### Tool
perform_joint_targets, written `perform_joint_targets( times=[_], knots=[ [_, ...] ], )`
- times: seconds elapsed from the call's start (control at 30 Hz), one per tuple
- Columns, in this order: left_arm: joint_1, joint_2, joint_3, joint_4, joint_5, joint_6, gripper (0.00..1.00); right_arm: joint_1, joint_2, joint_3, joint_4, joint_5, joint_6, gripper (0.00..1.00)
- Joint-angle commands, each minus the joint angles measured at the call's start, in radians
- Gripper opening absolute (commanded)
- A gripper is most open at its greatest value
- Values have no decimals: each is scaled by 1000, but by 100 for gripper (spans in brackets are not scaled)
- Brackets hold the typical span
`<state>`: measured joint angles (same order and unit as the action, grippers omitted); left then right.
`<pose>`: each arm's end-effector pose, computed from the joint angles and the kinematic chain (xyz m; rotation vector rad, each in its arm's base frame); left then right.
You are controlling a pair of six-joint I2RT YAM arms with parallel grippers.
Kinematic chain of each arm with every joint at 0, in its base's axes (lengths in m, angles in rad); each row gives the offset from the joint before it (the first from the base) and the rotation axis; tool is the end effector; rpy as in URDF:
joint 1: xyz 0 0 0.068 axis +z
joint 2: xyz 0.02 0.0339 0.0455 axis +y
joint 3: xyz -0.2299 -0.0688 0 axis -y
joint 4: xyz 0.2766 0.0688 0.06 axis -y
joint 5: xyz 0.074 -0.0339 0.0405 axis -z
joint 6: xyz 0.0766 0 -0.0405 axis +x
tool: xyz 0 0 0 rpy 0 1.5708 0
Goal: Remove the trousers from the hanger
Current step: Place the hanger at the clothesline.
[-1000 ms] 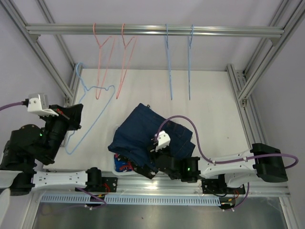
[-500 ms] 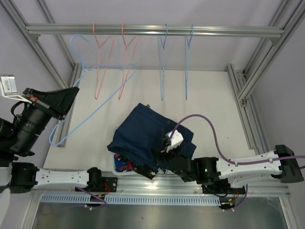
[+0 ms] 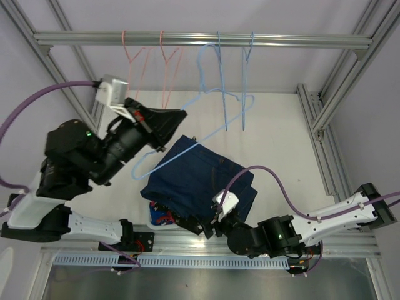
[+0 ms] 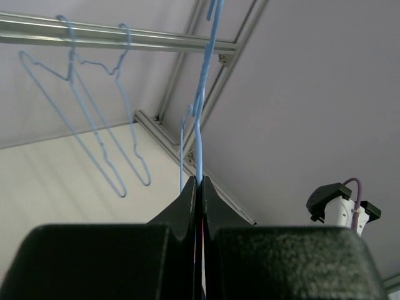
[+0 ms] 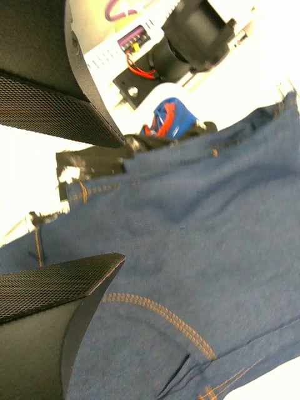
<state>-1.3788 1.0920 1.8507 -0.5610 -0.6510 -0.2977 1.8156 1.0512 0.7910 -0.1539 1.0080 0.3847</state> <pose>0.0848 -0.1932 0.5779 0.2212 1.4644 -0.9332 -0.0083 0.3007 0.2537 -0.6592 1.7002 0.5692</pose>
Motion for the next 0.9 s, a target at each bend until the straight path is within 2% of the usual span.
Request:
perform_joint_targets(
  times=[0.0, 0.17, 0.33, 0.47, 0.67, 0.87],
  knots=[
    [-3, 86, 97, 30, 96, -31, 1, 47, 48, 89, -73, 55, 2, 73],
    [23, 302, 307, -31, 65, -46, 1, 106, 81, 109, -88, 95, 17, 74],
    [104, 456, 447, -69, 224, -122, 0, 117, 58, 59, -113, 89, 63, 75],
    [182, 566, 551, -82, 278, -173, 1, 117, 0, -10, -111, 78, 114, 76],
    [207, 677, 590, 21, 237, -135, 1, 117, -25, -91, -107, 53, 180, 76],
    [245, 799, 662, 99, 208, -118, 0, 119, -3, -99, -173, 40, 258, 77]
  ],
)
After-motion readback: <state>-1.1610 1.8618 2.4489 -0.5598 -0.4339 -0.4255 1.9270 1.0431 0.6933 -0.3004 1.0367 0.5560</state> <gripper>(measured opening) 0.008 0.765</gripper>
